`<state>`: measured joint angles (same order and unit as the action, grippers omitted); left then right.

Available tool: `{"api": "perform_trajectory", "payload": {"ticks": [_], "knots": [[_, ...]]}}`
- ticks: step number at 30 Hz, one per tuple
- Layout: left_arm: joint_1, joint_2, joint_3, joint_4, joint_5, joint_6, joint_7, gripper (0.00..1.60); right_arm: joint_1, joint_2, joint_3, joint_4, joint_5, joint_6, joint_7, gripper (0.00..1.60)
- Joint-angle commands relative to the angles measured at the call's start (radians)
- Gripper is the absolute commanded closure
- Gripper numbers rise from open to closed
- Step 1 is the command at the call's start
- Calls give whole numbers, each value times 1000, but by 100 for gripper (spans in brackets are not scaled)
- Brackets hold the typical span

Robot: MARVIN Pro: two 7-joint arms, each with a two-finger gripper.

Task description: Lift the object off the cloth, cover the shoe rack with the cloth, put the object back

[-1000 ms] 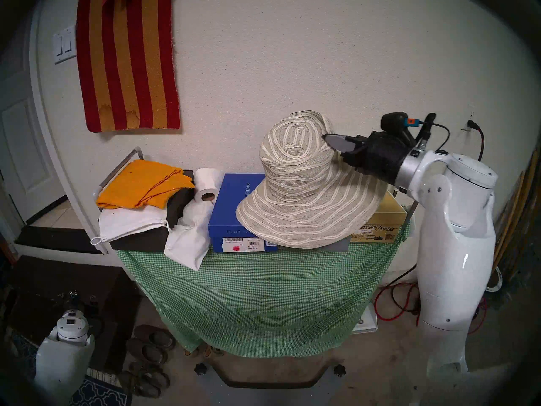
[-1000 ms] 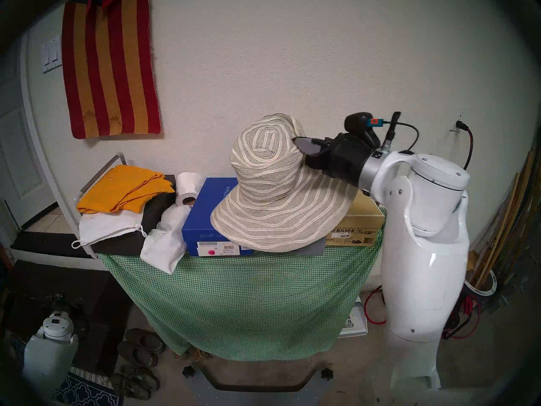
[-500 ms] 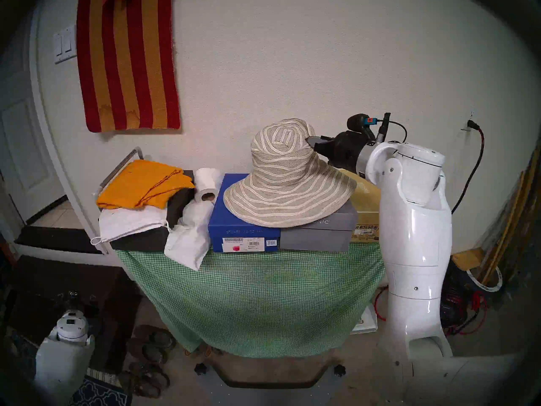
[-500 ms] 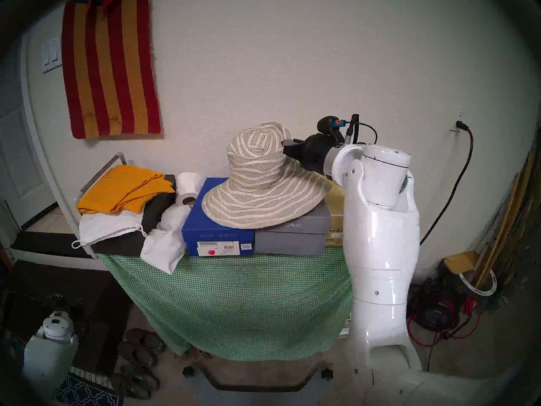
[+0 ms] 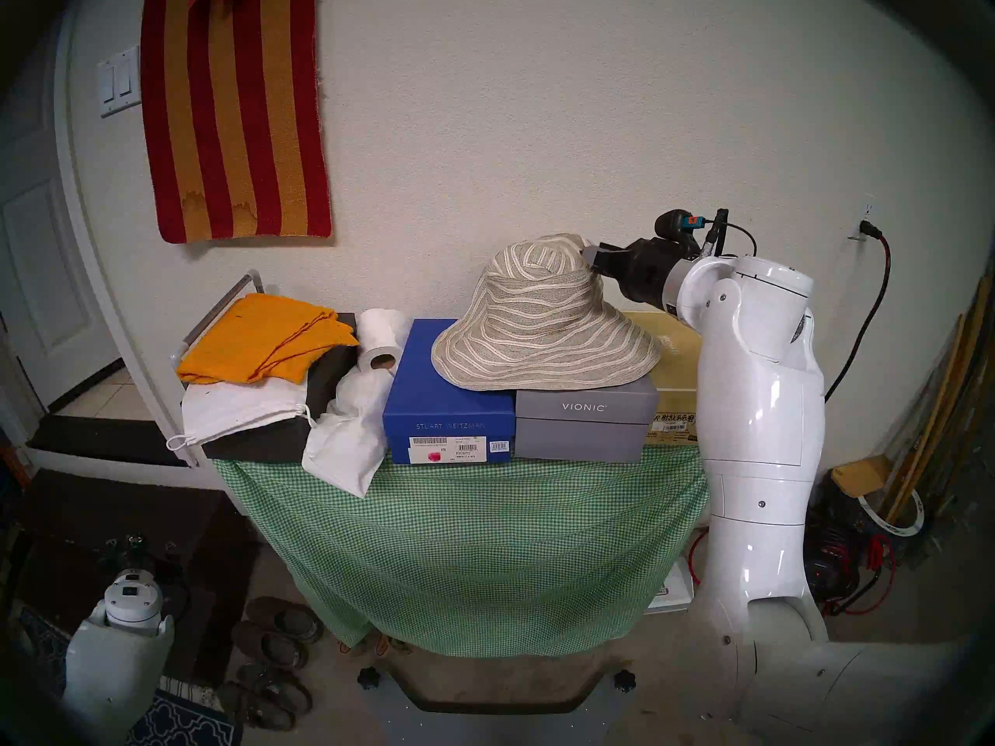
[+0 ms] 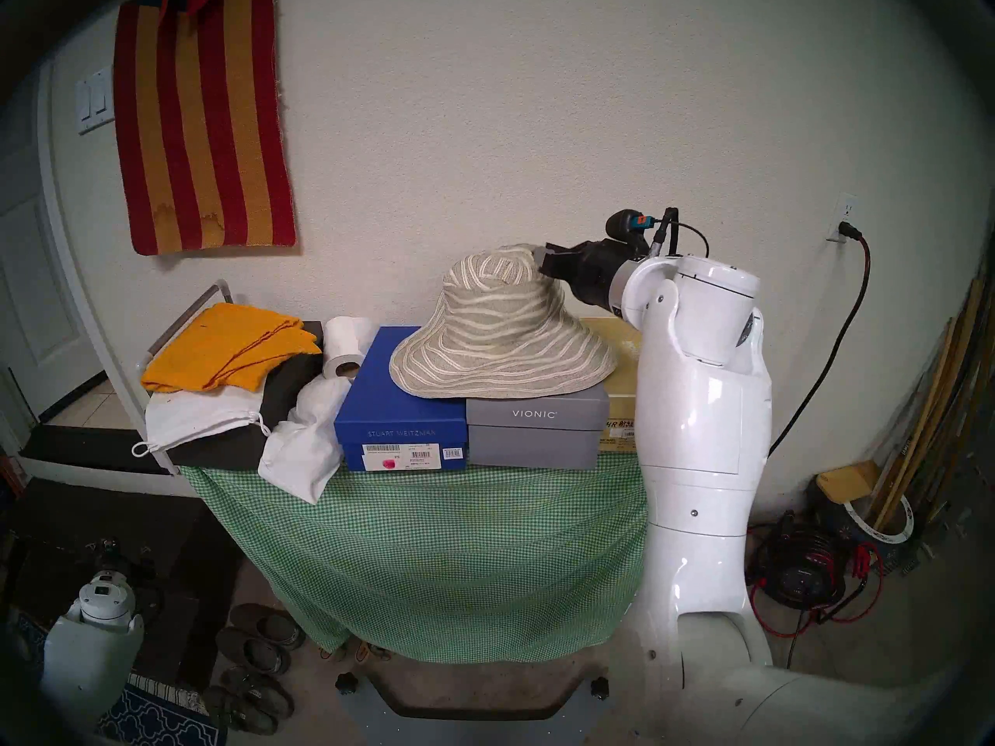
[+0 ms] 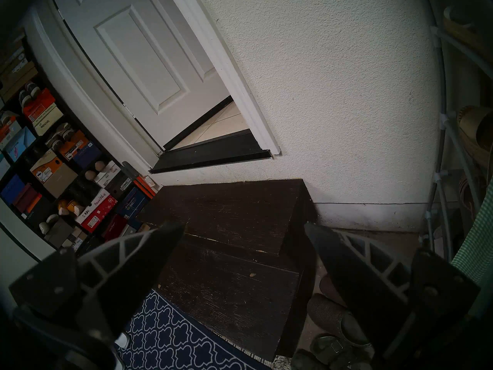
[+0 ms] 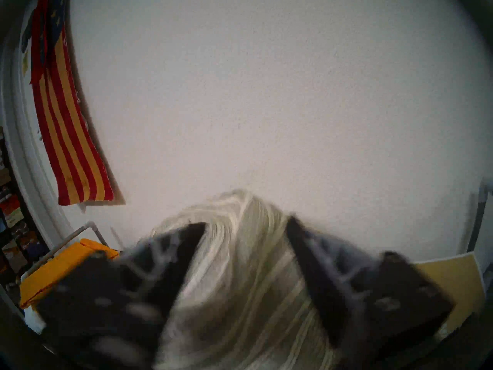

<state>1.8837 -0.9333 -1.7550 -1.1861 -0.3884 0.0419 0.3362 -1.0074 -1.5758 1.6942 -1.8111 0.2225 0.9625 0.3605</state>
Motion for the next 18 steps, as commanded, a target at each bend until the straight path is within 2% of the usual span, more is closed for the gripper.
{"api": "perform_trajectory", "payload": {"ticks": [1,6,10,15,18], "knots": [[0,0,2,-1,1,-1,-1,0,46,24,13,-54,17,-3,-7,0],[1,0,2,-2,1,-1,-1,0,71,38,36,-106,21,-3,-30,0],[1,0,2,-2,1,-1,-1,0,120,16,71,-183,52,-3,-34,0],[0,0,2,-2,1,-1,0,0,186,30,104,-254,75,-3,-28,0],[0,0,3,-2,1,-1,0,0,188,42,131,-300,96,-3,-13,0]]}}
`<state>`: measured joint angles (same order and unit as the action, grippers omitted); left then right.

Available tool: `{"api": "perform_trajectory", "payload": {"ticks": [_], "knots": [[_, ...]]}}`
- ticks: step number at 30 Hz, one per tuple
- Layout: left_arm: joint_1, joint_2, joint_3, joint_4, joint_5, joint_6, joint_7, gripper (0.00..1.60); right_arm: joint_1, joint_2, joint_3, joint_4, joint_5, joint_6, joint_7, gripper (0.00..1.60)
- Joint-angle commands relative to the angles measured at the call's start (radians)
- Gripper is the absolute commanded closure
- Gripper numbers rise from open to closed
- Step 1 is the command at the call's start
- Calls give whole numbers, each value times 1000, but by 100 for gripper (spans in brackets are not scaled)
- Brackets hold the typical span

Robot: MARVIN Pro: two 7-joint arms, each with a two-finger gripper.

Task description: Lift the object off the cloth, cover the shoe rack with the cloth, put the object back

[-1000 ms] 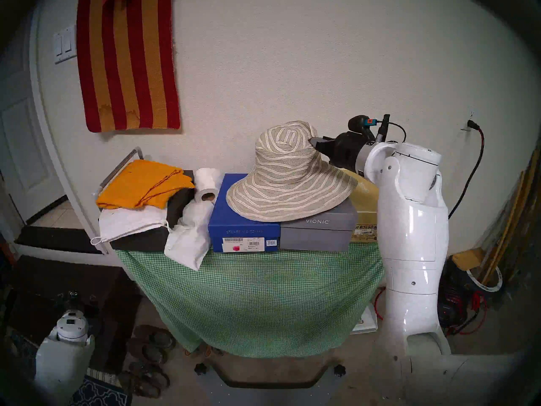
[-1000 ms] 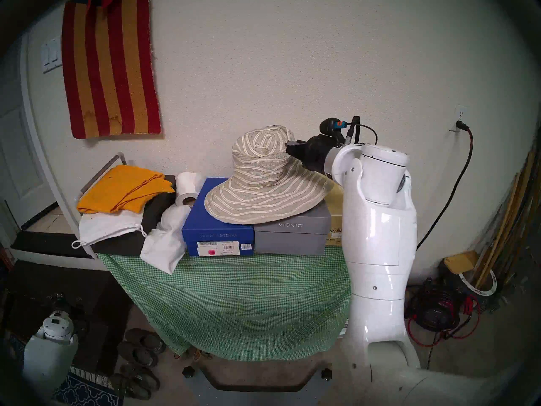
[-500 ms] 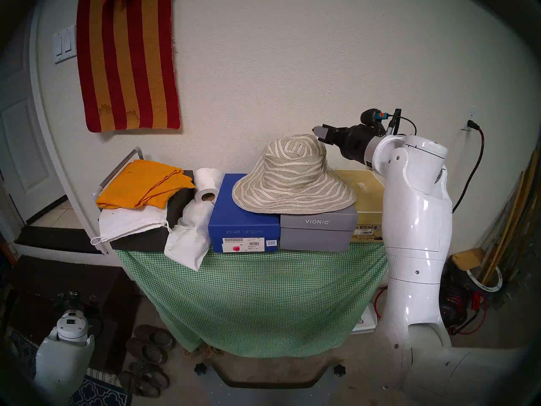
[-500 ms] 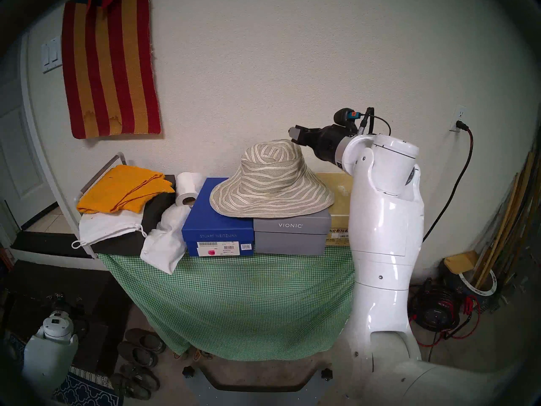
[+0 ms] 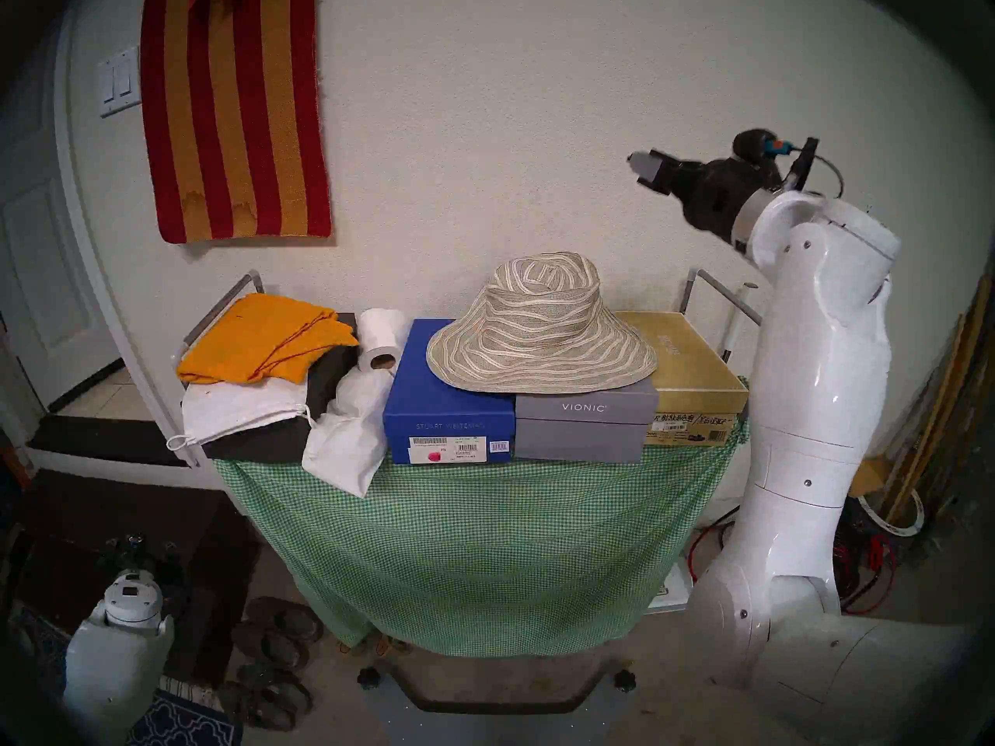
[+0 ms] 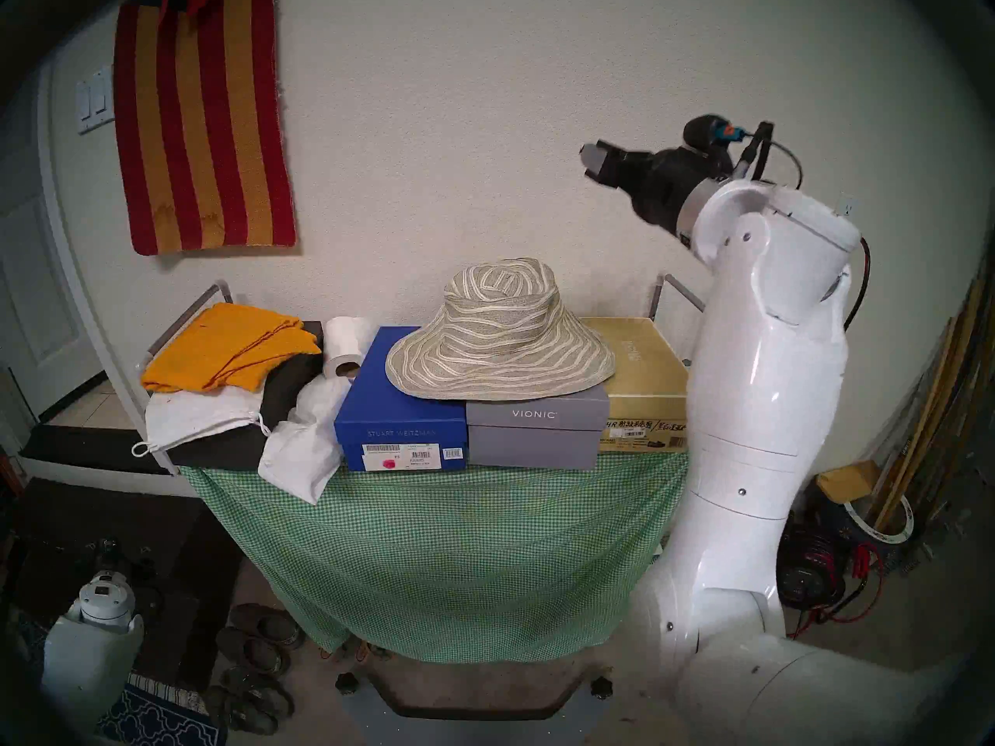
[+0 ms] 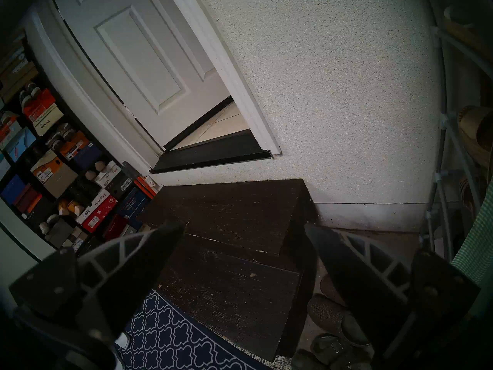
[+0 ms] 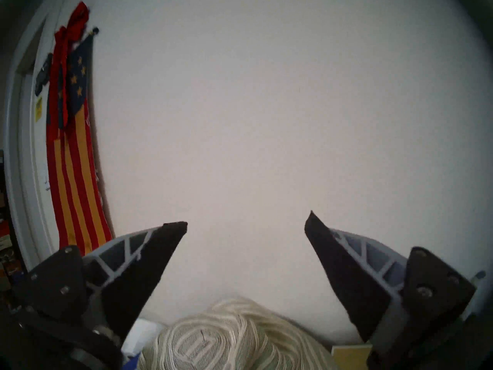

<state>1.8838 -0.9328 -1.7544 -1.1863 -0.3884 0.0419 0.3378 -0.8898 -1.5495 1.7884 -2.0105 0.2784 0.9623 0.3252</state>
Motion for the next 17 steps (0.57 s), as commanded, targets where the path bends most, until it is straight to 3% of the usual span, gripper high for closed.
{"api": "perform_trajectory", "payload": {"ticks": [1,9,17], "knots": [[0,0,2,-1,1,-1,-2,0,63,17,52,-123,50,-2,28,0],[1,0,2,-2,1,-1,-2,0,-16,13,92,-270,99,-2,26,0],[1,0,3,-2,0,-2,-2,0,-57,17,106,-311,136,-2,14,0]]}}
